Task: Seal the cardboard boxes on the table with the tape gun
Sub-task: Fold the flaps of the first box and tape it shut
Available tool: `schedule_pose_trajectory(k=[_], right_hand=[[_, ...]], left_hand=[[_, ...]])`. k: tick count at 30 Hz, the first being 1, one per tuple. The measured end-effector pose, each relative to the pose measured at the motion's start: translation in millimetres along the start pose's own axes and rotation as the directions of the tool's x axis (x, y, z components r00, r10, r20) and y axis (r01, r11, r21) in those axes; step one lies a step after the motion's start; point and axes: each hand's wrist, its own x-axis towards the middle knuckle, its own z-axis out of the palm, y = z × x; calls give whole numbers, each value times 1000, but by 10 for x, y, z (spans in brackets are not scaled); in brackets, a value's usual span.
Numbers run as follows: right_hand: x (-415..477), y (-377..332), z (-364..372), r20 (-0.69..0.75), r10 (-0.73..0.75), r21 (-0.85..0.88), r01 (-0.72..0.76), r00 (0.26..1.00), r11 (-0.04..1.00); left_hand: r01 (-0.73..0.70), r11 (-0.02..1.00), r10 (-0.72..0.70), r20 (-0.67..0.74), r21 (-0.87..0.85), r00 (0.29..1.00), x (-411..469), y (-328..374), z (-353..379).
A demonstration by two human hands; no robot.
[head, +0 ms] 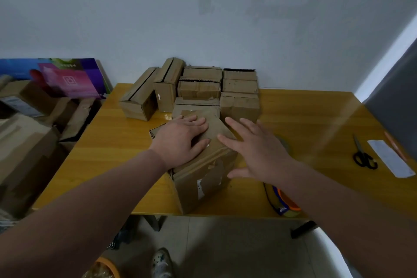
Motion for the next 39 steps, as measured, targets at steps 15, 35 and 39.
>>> schedule_pose_trajectory(k=[15, 35, 39], right_hand=[[371, 84, -14, 187, -42, -101, 62, 982, 993], [1330, 52, 56, -20, 346, 384, -313, 938, 869], [1327, -46, 30, -119, 278, 177, -255, 953, 951]], left_hand=[[-21, 996, 14, -77, -91, 997, 0, -78, 89], [-124, 981, 86, -243, -147, 966, -30, -165, 214], [-138, 980, 99, -255, -140, 962, -17, -165, 214]])
